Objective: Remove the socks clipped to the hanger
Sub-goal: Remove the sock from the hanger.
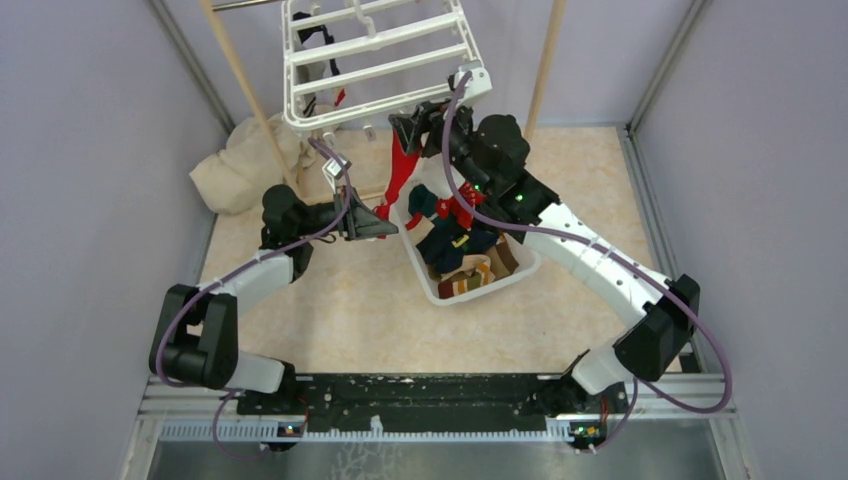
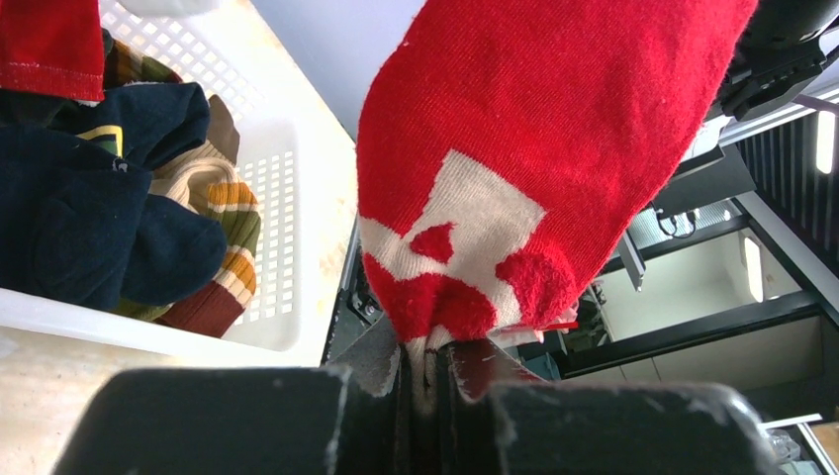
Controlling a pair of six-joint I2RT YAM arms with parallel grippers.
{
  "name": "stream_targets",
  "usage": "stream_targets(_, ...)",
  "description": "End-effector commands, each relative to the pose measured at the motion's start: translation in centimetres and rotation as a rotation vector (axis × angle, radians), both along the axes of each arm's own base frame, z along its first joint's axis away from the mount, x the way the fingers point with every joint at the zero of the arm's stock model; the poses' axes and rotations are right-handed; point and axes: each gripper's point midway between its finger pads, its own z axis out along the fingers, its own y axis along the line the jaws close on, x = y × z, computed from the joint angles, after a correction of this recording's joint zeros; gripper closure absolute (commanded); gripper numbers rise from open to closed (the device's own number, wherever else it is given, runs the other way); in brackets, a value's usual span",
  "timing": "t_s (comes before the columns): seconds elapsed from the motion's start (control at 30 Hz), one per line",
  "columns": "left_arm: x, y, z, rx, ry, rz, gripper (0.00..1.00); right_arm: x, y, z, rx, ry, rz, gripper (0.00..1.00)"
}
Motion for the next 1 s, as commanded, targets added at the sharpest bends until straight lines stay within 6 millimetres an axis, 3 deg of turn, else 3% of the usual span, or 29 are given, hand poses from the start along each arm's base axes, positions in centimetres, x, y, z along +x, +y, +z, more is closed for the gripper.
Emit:
stream_targets(0.0,-0.2,0.2,0.1,-0.005,-0.042,-0.011,0.9,-0.2,-0.1,4.0,0.08,-0.074,0.008,0.41)
stream_targets(0.73,-0.3,0.2,-0.2,-0.002,-0.041,-0.018,0.9,0.1,-0.2,5.2,0.122,-0.108,-0.004,0.44)
stream_targets(0.97,-0.2,0.2,0.0,-0.003,-0.044,-0.021,0.9,0.5,0.3,5.1,0.12,-0.106,0.0,0.54)
